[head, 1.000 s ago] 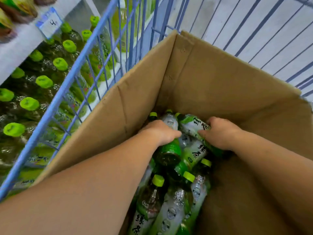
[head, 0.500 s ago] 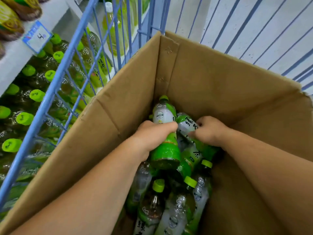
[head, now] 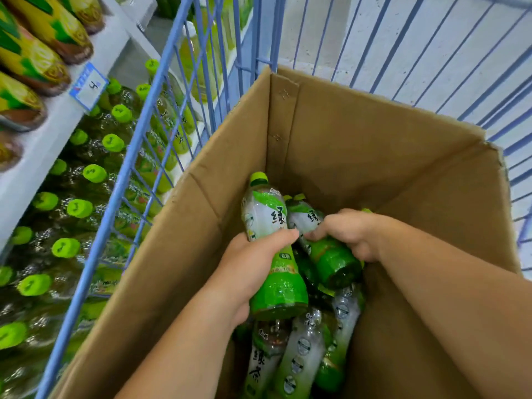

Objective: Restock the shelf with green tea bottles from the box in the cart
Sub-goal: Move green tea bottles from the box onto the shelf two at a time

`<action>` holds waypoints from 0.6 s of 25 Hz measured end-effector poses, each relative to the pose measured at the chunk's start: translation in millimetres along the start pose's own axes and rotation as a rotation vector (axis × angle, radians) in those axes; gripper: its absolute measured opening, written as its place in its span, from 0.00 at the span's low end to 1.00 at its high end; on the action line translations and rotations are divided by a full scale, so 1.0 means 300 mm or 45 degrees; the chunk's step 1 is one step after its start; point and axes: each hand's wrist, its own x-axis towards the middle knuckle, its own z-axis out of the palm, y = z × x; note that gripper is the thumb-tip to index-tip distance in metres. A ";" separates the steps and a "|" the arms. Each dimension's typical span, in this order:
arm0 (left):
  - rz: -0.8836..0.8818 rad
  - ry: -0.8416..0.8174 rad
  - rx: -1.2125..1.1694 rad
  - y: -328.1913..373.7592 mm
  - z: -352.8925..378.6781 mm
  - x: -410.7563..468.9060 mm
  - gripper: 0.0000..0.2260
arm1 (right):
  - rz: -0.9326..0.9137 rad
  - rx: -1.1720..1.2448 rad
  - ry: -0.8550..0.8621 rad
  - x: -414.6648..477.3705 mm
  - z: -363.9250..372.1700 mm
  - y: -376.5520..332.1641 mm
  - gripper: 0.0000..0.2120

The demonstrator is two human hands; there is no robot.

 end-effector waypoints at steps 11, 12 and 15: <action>-0.034 0.133 0.244 -0.079 -0.104 -0.220 0.08 | -0.060 0.063 0.307 -0.207 0.121 0.153 0.25; -0.037 0.112 0.238 -0.081 -0.115 -0.246 0.08 | -0.072 0.110 0.314 -0.233 0.127 0.170 0.26; -0.021 0.004 0.217 -0.081 -0.142 -0.334 0.10 | -0.121 0.247 0.327 -0.339 0.153 0.215 0.29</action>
